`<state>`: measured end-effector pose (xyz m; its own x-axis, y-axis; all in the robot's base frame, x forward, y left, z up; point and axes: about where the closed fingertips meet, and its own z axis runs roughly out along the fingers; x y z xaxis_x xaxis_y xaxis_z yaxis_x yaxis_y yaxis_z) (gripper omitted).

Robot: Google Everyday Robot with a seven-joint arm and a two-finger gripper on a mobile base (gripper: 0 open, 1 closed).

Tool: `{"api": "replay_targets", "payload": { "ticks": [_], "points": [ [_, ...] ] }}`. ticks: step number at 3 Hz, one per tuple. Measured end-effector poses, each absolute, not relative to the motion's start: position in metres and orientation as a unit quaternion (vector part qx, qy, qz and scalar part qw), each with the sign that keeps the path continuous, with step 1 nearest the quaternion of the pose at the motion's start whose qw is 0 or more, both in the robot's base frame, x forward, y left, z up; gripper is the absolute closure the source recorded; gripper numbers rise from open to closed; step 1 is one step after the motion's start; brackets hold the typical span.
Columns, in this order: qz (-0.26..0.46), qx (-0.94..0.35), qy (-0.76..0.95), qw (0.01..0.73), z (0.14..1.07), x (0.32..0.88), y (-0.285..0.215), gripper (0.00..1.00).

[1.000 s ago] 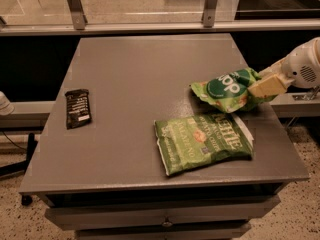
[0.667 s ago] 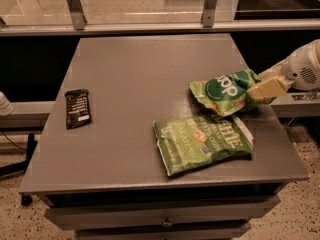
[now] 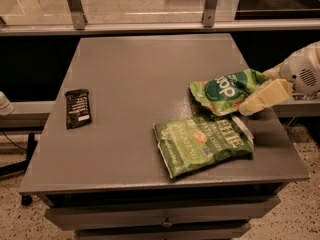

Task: Move green rice chip bag near green jalapeno chip bag

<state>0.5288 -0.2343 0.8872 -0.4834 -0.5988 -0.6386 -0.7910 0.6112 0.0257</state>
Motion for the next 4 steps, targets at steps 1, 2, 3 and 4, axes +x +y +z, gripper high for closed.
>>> {"api": "replay_targets", "payload": {
  "ticks": [1, 2, 3, 4],
  "points": [
    [0.180, -0.410, 0.842, 0.301, 0.901, 0.517, -0.228, 0.00],
    [0.149, -0.436, 0.825, 0.327, 0.923, 0.520, -0.251, 0.00],
    [0.122, -0.483, 0.786, 0.365, 0.946, 0.525, -0.284, 0.00],
    [0.122, -0.521, 0.744, 0.399, 0.959, 0.521, -0.328, 0.00]
  ]
}}
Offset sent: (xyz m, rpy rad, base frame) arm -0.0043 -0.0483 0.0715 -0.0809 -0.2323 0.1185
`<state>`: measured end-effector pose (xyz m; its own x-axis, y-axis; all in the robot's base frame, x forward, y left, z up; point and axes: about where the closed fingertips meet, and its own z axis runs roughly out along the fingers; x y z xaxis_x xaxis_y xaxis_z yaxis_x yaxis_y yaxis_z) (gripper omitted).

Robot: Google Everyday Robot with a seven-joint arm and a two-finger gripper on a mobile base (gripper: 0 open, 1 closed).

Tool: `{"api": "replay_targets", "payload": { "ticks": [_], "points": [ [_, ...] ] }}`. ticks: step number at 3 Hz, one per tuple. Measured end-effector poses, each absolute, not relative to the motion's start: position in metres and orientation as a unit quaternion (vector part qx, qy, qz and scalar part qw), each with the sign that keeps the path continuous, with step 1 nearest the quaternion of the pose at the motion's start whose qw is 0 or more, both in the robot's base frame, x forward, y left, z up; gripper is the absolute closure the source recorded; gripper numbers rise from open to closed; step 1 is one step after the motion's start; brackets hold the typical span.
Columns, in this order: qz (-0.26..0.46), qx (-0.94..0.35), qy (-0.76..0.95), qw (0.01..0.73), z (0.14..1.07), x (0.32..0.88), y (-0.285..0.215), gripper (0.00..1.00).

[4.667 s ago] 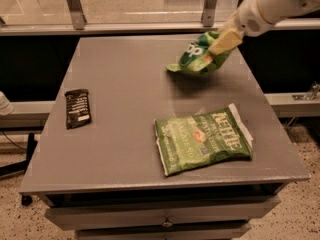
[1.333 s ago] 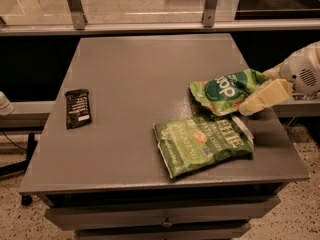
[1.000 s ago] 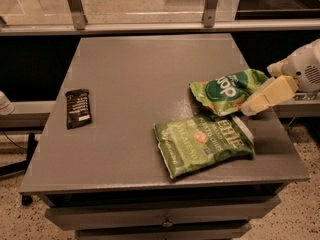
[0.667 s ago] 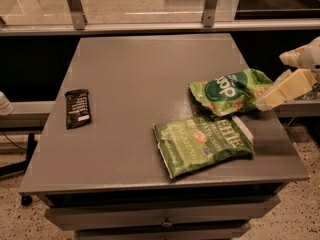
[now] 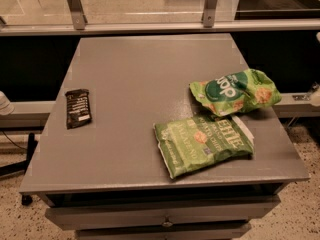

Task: Move green rice chip bag near green jalapeno chip bag

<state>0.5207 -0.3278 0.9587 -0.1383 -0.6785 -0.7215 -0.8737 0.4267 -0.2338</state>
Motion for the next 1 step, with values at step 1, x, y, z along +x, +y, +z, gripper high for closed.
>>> {"api": "replay_targets", "payload": {
  "ticks": [1],
  "points": [
    [0.105, -0.538, 0.723, 0.421, 0.9817, 0.5251, -0.3363, 0.00]
  ]
}}
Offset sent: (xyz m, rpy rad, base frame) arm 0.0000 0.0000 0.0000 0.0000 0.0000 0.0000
